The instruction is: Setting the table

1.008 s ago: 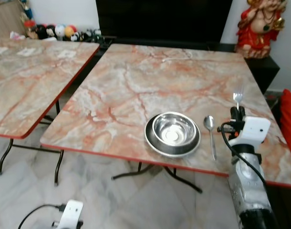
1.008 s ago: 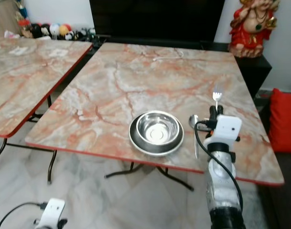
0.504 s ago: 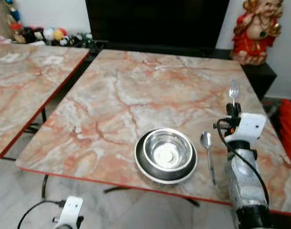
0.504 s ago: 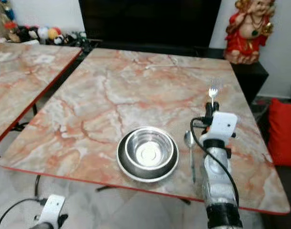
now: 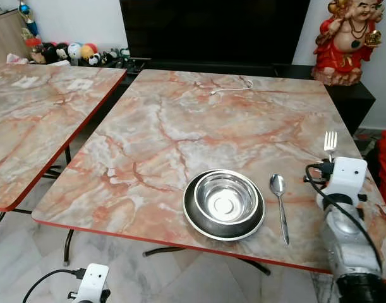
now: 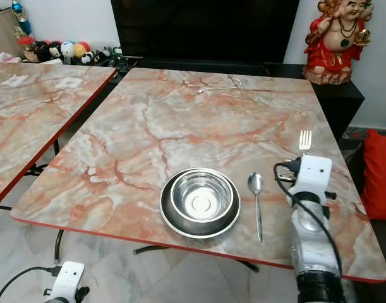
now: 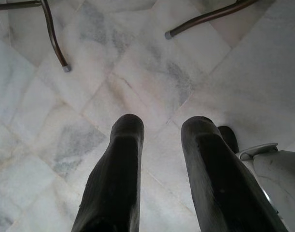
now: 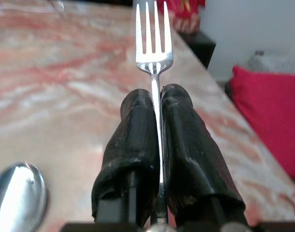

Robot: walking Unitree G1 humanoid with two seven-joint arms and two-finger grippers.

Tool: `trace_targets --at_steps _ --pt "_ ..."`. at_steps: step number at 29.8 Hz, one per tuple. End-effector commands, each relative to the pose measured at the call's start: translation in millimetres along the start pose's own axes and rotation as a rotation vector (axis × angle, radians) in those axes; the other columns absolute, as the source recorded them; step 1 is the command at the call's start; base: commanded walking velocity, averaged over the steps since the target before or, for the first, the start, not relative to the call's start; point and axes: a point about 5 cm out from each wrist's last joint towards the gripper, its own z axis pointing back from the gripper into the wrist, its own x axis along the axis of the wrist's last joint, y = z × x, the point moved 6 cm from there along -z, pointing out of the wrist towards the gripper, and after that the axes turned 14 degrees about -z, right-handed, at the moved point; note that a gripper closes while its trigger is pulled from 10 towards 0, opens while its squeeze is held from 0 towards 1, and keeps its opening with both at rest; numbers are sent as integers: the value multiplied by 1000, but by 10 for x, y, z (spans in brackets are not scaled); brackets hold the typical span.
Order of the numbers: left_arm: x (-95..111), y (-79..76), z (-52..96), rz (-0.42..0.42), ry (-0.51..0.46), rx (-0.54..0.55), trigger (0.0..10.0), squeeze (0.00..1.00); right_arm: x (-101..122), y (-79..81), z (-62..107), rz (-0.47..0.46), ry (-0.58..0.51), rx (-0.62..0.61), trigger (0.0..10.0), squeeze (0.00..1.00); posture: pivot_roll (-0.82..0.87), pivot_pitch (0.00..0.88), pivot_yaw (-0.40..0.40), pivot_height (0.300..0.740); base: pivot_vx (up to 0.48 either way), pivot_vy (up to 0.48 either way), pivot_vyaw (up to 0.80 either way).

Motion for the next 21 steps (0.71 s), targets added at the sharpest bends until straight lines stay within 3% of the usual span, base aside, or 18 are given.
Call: trace_targets --at_steps 1,8,21 --pt "-31 32 5 -1 11 0 10000 0 4 -26 -9 -13 28 -4 10000 0 69 0 9 740 0 0 0" --pt "-40 -2 7 -5 12 -10 10000 0 -268 65 162 -47 163 38 10000 0 64 0 6 740 0 0 0" --pt "-32 7 5 -12 11 -9 10000 0 -560 96 210 -56 291 39 10000 0 72 0 5 740 0 0 0"
